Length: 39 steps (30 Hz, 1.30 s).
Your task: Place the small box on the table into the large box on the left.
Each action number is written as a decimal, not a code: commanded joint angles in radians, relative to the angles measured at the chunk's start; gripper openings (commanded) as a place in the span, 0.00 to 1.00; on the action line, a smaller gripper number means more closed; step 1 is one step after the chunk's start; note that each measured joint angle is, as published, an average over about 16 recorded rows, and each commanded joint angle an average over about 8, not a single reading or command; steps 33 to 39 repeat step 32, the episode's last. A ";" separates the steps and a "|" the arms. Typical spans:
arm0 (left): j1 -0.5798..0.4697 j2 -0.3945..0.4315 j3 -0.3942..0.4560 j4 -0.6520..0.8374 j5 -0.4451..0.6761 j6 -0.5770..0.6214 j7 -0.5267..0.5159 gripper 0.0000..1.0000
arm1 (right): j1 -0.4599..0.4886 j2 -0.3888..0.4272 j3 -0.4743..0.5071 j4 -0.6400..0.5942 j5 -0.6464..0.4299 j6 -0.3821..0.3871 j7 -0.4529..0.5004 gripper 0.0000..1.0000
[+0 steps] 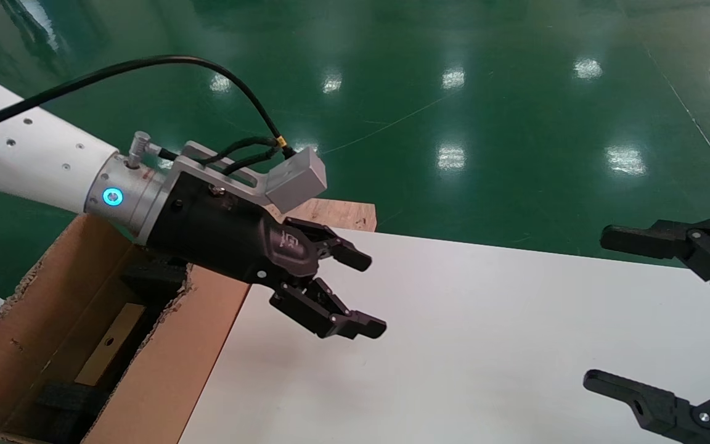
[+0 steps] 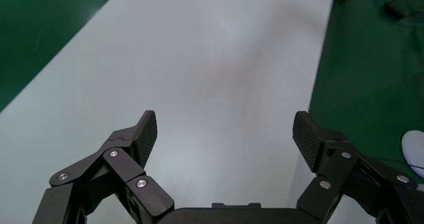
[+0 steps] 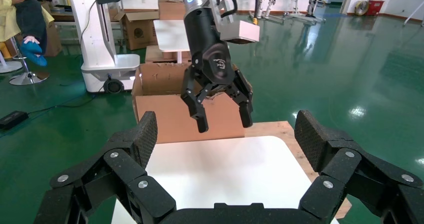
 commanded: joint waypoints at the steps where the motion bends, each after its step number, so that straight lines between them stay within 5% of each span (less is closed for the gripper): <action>1: 0.041 -0.004 -0.047 -0.017 -0.017 -0.002 0.026 1.00 | 0.000 0.000 0.000 0.000 0.000 0.000 0.000 1.00; 29: 0.575 -0.057 -0.648 -0.235 -0.238 -0.025 0.366 1.00 | 0.000 0.001 -0.001 0.000 0.001 0.001 -0.001 1.00; 39: 0.603 -0.060 -0.679 -0.246 -0.250 -0.027 0.384 1.00 | 0.000 0.001 -0.001 0.000 0.001 0.001 -0.001 1.00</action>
